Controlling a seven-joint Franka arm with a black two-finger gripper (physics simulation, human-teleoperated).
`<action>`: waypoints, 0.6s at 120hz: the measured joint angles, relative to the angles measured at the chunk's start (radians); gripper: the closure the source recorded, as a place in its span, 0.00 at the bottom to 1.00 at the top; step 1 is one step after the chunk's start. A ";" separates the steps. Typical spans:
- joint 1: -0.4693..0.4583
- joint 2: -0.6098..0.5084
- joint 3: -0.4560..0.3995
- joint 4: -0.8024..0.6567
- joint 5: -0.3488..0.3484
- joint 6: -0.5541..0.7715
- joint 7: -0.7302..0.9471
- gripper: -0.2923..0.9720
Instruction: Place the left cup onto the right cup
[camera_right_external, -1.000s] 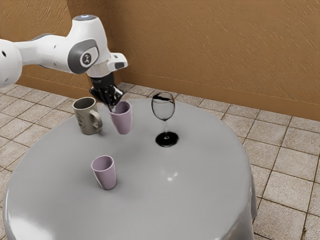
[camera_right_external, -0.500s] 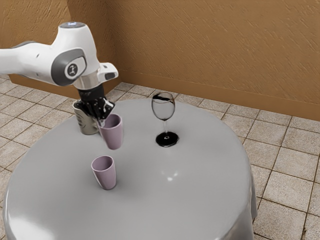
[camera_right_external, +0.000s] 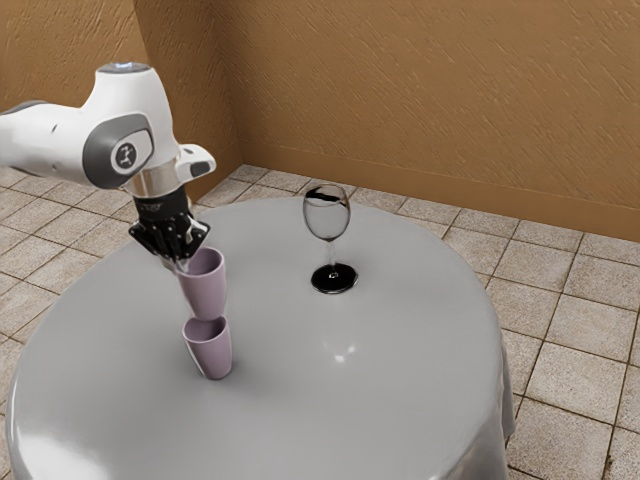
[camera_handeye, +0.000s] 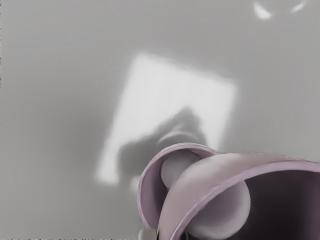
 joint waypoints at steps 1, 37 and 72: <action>0.002 -0.001 -0.002 -0.001 -0.001 0.000 -0.001 0.85; 0.047 -0.019 -0.033 -0.039 -0.028 0.003 -0.021 0.85; 0.055 -0.003 -0.035 -0.049 -0.035 0.012 -0.035 0.85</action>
